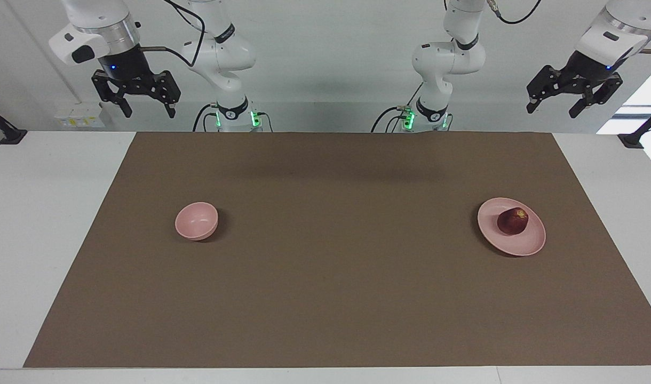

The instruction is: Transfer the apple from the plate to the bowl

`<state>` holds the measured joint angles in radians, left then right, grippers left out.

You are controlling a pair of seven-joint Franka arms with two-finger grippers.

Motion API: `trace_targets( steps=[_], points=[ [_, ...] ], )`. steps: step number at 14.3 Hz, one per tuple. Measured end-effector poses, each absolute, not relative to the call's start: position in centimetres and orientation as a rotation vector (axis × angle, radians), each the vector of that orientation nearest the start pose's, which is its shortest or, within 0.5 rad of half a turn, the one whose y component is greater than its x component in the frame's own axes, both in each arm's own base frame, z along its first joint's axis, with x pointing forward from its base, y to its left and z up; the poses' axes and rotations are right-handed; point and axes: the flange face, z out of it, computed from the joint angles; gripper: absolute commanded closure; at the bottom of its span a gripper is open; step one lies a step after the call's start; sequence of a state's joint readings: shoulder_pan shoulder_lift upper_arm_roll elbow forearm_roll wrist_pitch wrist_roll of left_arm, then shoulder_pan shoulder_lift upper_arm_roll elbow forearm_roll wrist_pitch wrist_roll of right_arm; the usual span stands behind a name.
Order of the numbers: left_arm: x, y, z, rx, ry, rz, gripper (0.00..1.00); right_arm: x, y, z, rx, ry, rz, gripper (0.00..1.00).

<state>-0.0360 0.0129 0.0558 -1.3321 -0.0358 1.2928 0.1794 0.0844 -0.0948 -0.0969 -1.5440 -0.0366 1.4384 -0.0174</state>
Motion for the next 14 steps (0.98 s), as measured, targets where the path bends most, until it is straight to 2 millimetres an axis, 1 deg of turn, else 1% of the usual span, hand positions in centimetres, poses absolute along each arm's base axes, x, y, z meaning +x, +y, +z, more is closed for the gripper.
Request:
trace_targets(
  steps=[3,14],
  points=[
    [52.26,0.57,70.15,-3.169,0.267,0.084,0.00,50.87,-1.37,67.45,-3.167,-0.046,0.042,0.00],
    [52.03,0.46,70.10,-3.169,0.271,0.089,0.00,50.85,-1.37,67.44,-3.167,-0.050,0.044,0.00]
  ],
)
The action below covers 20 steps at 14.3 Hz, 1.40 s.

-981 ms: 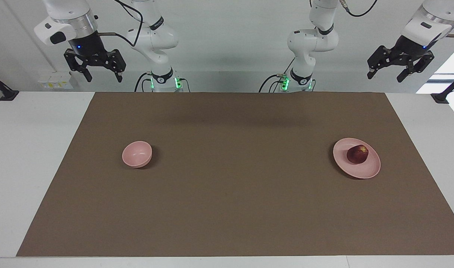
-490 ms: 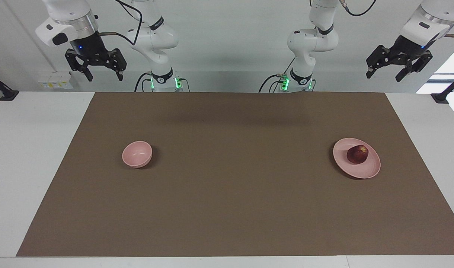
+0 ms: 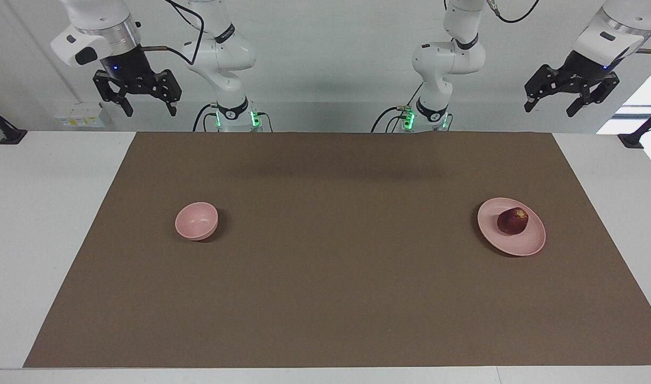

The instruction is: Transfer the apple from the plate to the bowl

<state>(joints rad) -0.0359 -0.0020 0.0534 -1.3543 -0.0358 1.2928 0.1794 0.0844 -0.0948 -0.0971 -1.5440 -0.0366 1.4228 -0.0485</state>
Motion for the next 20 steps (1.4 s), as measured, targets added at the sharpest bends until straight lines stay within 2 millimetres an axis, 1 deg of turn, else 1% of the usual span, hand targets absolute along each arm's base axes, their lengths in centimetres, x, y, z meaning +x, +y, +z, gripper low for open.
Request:
trace_targets(
  steps=[15,18,20],
  points=[
    [51.97,0.42,70.08,-3.169,0.272,0.091,0.00,50.85,-1.40,67.44,-3.167,-0.049,0.044,0.00],
    [51.77,0.44,69.86,-3.170,0.272,0.092,0.00,50.85,-1.40,67.44,-3.167,-0.049,0.044,0.00],
    [51.66,0.49,69.53,-3.170,0.270,0.063,0.00,50.85,-1.40,67.43,-3.167,-0.049,0.044,0.00]
  ],
)
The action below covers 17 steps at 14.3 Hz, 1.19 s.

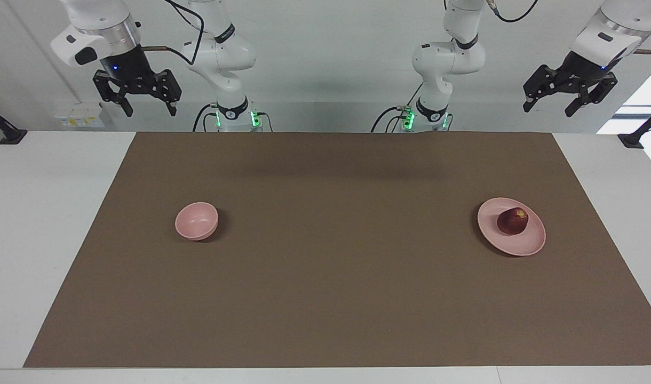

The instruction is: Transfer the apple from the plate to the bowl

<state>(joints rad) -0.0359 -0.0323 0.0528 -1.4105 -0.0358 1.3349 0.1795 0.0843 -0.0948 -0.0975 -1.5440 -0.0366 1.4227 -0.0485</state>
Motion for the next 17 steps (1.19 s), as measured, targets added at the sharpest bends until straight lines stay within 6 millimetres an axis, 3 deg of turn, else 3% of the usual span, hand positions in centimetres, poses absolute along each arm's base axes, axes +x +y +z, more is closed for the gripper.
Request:
trace_targets(
  steps=[4,7,13,17],
  points=[
    [51.5,0.6,68.0,-3.171,0.267,0.011,0.00,50.9,-1.4,67.4,-3.167,-0.049,0.044,0.00],
    [52.4,0.6,65.4,-3.170,0.265,-0.016,0.00,50.9,-1.5,67.4,-3.167,-0.047,0.044,0.00],
    [55.0,1.4,54.1,-3.152,0.295,-0.135,0.00,50.8,-1.5,67.4,-3.167,-0.046,0.044,0.00],
    [55.2,5.6,48.9,-3.125,0.412,-0.151,0.00,50.8,-1.5,67.4,-3.167,-0.046,0.045,0.00]
  ],
)
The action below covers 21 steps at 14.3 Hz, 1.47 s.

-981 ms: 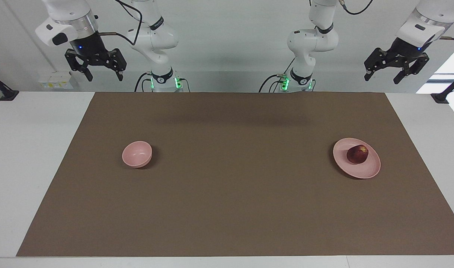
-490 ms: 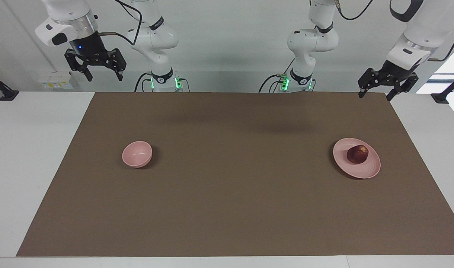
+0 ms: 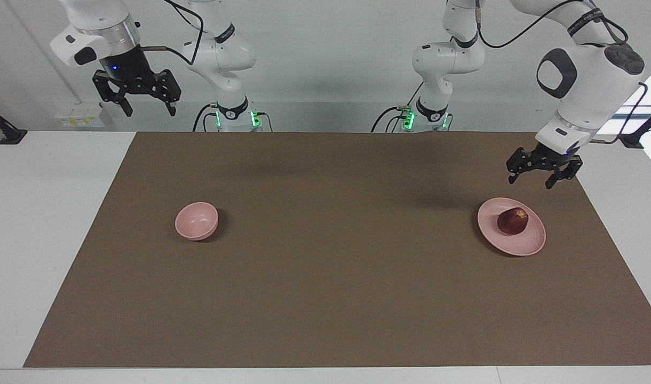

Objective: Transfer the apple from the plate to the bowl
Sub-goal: 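Lower the left gripper onto the red apple on the plate and grasp it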

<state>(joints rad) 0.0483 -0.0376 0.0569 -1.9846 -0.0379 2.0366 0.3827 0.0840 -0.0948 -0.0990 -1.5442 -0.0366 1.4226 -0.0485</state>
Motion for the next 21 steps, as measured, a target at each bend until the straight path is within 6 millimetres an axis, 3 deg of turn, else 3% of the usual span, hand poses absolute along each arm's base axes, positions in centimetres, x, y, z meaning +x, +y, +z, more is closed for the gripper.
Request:
trace_targets(
  steps=[4,8,11,16,17,21],
  points=[
    [57.4,7.4,44.5,-3.090,0.485,-0.201,0.00,50.8,-1.5,67.4,-3.167,-0.046,0.045,0.00],
    [59.3,7.5,39.1,-3.092,0.502,-0.197,0.00,50.8,-1.5,67.4,-3.167,-0.046,0.045,0.00],
    [59.4,8.0,37.7,-3.100,0.485,-0.188,0.00,50.8,-1.5,67.4,-3.167,-0.046,0.045,0.00],
    [57.5,8.7,34.4,-3.120,0.470,-0.115,0.00,50.8,-1.5,67.4,-3.167,-0.046,0.047,0.00],
    [57.4,8.6,34.3,-3.119,0.470,-0.117,0.10,50.8,-1.5,67.4,-3.167,-0.046,0.048,0.00],
    [57.5,8.7,34.7,-3.116,0.468,-0.134,0.77,50.8,-1.5,67.3,-3.167,-0.046,0.049,0.00]
  ],
)
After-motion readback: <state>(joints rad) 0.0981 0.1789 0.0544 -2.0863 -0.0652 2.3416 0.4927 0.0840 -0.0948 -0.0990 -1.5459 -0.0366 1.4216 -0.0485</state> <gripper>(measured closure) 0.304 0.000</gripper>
